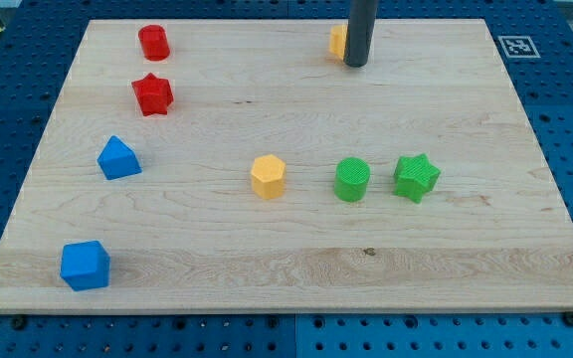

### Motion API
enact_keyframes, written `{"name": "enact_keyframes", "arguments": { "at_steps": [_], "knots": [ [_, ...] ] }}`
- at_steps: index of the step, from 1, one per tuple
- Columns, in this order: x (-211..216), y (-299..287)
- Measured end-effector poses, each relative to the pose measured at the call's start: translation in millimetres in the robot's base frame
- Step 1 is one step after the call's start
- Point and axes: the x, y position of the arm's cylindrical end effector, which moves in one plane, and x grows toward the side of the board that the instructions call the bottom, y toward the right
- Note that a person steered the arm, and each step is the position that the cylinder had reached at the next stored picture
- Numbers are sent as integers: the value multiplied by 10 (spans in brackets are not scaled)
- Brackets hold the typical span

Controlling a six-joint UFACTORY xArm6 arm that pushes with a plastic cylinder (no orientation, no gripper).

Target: Move the yellow hexagon below the yellow heart

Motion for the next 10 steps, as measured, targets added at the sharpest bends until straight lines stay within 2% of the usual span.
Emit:
{"name": "enact_keyframes", "arguments": {
  "at_steps": [2,4,7,8,10],
  "knots": [
    [107,0],
    [810,0],
    [869,-771],
    [1053,-831],
    [1071,-1448]
  ]
}}
